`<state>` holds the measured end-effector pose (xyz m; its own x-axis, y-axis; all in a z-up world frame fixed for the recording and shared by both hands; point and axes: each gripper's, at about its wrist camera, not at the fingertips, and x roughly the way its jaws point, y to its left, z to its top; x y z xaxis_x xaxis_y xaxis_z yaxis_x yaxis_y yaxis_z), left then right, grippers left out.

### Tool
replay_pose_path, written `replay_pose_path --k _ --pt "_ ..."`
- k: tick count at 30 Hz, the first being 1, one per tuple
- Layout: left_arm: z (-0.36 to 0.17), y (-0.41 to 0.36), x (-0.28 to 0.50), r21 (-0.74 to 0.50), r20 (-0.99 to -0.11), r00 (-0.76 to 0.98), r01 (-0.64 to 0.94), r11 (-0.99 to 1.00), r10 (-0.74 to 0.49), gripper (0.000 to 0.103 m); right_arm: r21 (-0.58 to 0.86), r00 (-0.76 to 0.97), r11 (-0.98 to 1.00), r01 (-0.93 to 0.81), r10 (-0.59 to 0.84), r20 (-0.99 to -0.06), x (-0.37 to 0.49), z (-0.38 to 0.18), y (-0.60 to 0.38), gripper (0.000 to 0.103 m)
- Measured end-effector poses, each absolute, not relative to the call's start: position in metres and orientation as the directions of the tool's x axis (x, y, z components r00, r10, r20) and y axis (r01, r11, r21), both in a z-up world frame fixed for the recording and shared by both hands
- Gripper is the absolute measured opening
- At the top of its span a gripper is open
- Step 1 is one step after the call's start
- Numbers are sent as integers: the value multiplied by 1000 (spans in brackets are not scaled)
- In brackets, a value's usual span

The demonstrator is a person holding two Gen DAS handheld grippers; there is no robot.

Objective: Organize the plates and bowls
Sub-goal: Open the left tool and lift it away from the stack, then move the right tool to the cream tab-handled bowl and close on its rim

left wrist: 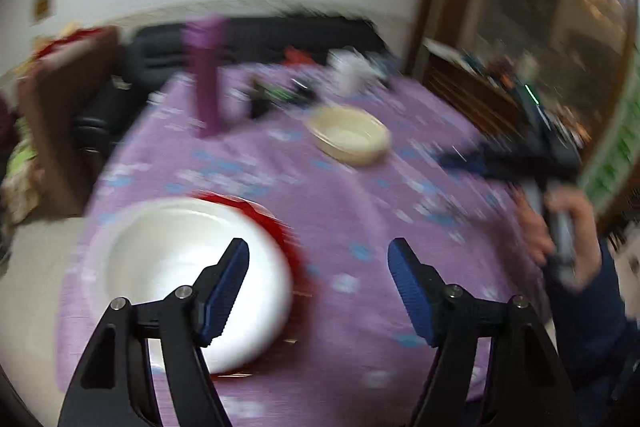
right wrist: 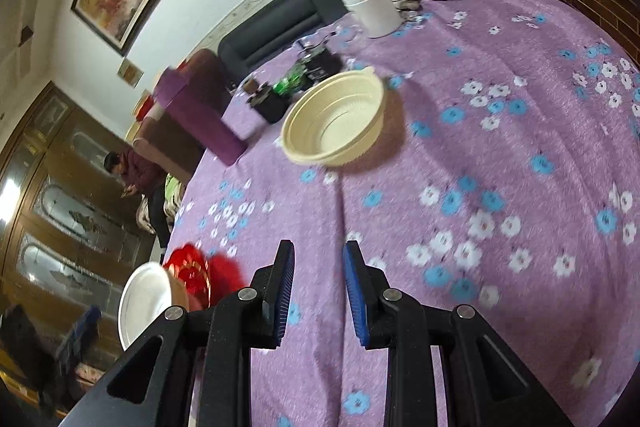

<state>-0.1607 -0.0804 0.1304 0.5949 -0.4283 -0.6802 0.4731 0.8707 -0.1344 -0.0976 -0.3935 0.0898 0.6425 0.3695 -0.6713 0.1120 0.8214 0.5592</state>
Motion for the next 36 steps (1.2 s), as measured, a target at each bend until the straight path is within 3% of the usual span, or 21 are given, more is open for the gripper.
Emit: replay_pose_path --k 5,9,21,23,36 --pt "66 -164 -144 -146 -766 454 567 810 -456 71 523 633 835 173 312 -708 -54 86 -416 27" --pt "27 -190 -117 -168 -806 415 522 836 -422 71 533 629 823 195 312 -712 -15 75 -430 27" --pt "15 -186 -101 -160 -822 417 484 860 -388 71 572 596 790 223 354 -721 76 32 -449 28" --pt "15 -183 -97 -171 -820 414 480 861 -394 71 599 603 774 207 381 -701 73 30 -446 12" --pt "35 -174 -105 -213 -782 435 485 848 -446 71 724 653 571 387 385 -652 -89 43 -434 10"
